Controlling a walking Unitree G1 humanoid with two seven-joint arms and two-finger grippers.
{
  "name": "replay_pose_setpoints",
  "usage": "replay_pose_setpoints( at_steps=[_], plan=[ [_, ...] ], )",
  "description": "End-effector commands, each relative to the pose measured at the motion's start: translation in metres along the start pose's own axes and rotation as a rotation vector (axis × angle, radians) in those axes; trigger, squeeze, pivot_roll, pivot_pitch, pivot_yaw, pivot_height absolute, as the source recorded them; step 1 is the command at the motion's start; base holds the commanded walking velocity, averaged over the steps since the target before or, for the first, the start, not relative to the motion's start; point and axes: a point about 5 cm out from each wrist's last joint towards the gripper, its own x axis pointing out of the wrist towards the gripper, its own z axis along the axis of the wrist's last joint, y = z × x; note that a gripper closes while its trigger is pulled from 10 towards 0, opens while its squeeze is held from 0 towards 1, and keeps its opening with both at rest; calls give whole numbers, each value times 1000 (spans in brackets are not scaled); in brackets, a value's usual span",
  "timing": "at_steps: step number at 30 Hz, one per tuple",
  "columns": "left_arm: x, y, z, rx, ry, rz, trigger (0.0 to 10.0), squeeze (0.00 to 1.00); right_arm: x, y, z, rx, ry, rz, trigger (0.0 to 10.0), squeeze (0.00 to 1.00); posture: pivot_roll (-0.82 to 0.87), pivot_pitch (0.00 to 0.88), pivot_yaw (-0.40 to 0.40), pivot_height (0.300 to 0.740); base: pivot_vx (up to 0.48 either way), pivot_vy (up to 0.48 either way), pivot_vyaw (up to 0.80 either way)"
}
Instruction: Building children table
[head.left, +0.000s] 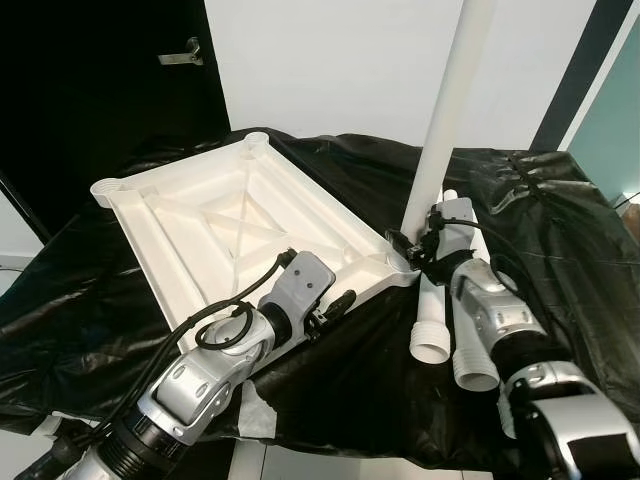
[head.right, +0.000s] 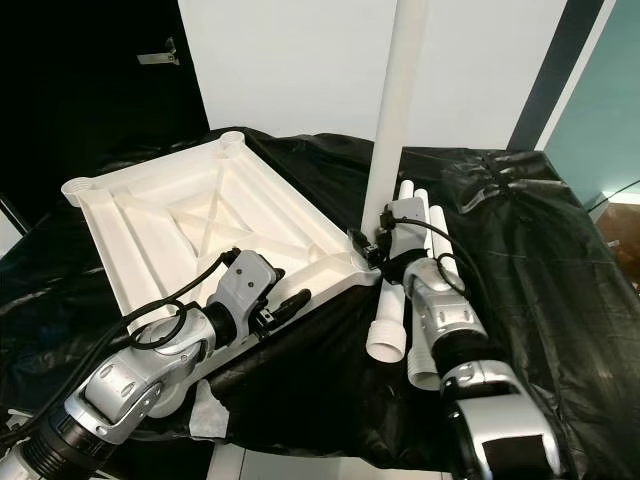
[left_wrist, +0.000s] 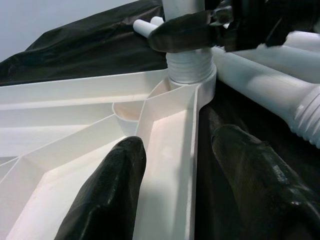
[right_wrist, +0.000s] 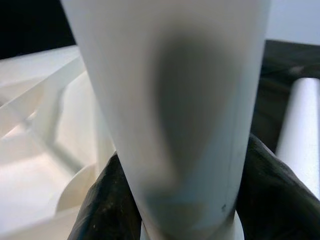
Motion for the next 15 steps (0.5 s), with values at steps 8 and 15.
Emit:
replay_pose_setpoints(
  at_steps=[8,15],
  plan=[
    [-2,-10,1,-3,6,-169,10000,0,-8,17,-23,104,67,-276,10000,0,-14,0,-7,740,0,0,0],
    [-1,-11,1,-4,6,-170,10000,0,-9,31,-14,114,15,-218,10000,0,-18,0,-6,740,0,0,0]
  ],
)
